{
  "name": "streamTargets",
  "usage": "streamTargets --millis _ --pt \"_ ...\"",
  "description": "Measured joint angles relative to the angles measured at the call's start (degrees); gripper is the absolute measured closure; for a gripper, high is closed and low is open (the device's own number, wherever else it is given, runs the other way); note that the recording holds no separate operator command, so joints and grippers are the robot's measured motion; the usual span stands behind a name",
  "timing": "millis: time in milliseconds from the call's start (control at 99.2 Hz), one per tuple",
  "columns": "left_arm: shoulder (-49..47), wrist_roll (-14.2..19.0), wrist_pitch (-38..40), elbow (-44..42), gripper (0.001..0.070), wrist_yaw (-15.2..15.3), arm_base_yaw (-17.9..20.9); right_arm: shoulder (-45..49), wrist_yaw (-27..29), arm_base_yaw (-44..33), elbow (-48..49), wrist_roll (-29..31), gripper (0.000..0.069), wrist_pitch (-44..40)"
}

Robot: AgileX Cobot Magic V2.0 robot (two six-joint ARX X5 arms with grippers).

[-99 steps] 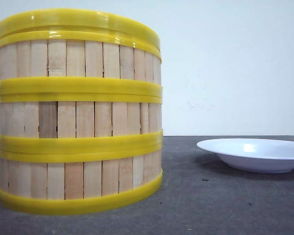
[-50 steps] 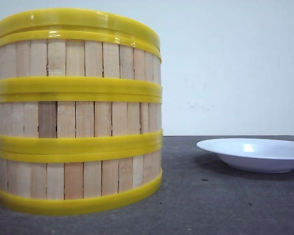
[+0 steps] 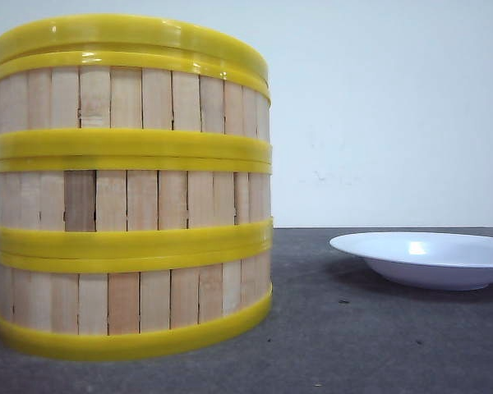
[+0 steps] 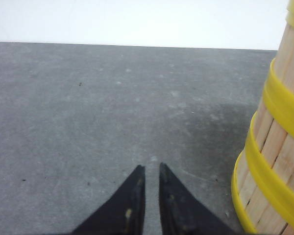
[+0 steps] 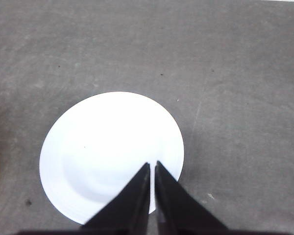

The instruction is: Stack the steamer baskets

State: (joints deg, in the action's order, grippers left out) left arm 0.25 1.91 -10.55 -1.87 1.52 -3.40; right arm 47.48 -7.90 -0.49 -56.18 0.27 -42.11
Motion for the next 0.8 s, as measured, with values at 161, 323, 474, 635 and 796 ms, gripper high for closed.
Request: streamTargets --millis 161,323,474,635,796 --pt "0.00 -0.02 0.00 0.00 0.0685 0.00 0.00 0.02 0.00 0.00 0.00 0.00 0.0682 0.00" --pt "0.00 0.00 0.00 0.00 0.0685 0.00 0.00 0.02 -0.02 0.04 0.00 0.00 0.0682 0.07" --pt "0.00 -0.02 0.00 0.00 0.0685 0.00 0.00 -2.32 1.79 0.55 1.68 -0.11 0.0682 2.78" --pt "0.00 -0.02 0.00 0.00 0.0685 0.00 0.00 -10.64 3.52 0.72 10.60 -0.46 0.0682 14.60" --pt "0.00 -0.02 0.00 0.00 0.0685 0.00 0.00 -20.83 3.43 0.72 25.90 -0.37 0.0683 26.93"
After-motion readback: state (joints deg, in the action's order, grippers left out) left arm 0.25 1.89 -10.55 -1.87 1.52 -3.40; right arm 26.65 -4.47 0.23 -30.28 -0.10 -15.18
